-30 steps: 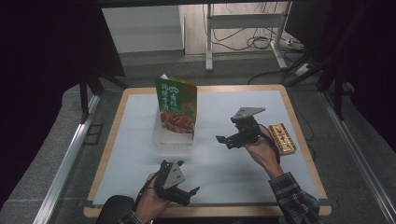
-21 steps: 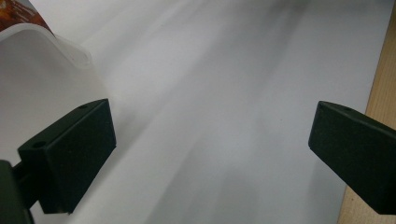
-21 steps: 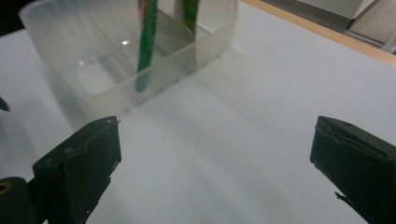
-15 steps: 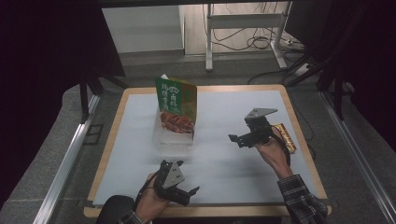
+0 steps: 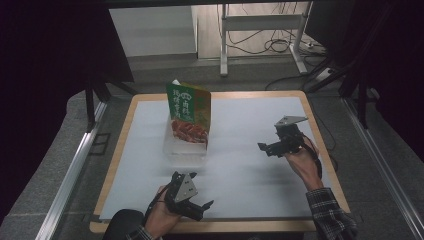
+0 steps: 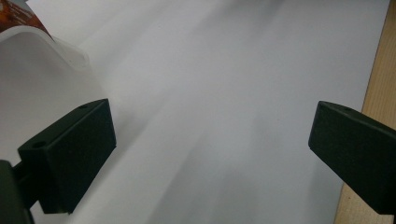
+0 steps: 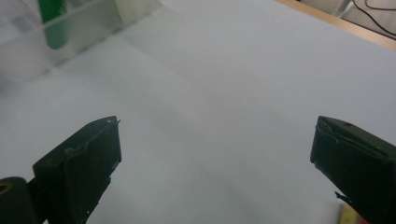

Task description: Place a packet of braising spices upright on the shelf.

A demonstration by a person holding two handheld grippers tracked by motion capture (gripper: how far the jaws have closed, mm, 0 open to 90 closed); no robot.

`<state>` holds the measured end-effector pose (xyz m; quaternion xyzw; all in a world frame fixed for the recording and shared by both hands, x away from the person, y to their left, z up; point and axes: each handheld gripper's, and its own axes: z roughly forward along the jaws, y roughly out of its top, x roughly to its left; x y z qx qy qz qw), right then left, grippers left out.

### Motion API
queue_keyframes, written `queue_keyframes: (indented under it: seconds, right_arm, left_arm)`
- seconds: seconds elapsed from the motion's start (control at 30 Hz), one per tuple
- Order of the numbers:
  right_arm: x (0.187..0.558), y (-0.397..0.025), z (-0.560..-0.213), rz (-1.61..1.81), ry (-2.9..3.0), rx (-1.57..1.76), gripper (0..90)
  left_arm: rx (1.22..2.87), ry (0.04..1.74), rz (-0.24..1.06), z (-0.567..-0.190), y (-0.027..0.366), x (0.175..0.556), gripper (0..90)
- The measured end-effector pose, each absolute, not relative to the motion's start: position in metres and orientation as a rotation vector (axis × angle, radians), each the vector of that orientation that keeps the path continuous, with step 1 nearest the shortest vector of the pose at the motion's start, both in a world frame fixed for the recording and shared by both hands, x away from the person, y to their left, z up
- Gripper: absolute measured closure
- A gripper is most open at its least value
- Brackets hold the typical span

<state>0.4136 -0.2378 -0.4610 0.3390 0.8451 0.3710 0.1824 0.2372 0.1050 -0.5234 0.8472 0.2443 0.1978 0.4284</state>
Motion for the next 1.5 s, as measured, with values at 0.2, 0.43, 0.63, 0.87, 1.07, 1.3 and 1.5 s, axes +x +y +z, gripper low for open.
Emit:
queue_keyframes:
  seconds: [0.2, 0.43, 0.63, 0.87, 1.07, 1.3, 1.5]
  right_arm:
    - [0.418, -0.255, -0.464, 0.971, 2.357, 1.041, 2.7]
    - [0.422, -0.278, -0.463, 0.91, 2.292, 1.157, 2.6]
    - [0.428, -0.299, -0.468, 0.844, 2.257, 1.285, 2.6]
    - [0.434, -0.311, -0.478, 0.716, 2.259, 1.387, 8.5]
    - [0.442, -0.317, -0.487, 0.598, 2.266, 1.436, 17.6]
    - [0.445, -0.316, -0.494, 0.504, 2.279, 1.462, 22.8]
    - [0.445, -0.315, -0.497, 0.474, 2.295, 1.486, 28.6]
  left_arm:
    - [2.116, 0.608, 0.493, -0.523, 0.105, 0.237, 0.4]
    - [2.122, 0.606, 0.495, -0.524, 0.105, 0.237, 0.5]
    - [2.128, 0.604, 0.496, -0.524, 0.104, 0.237, 0.4]
    - [2.133, 0.601, 0.497, -0.524, 0.104, 0.237, 0.5]
    - [2.138, 0.596, 0.5, -0.525, 0.103, 0.237, 0.5]
    - [2.141, 0.594, 0.502, -0.525, 0.103, 0.237, 0.5]
    - [2.147, 0.591, 0.508, -0.525, 0.103, 0.237, 0.6]
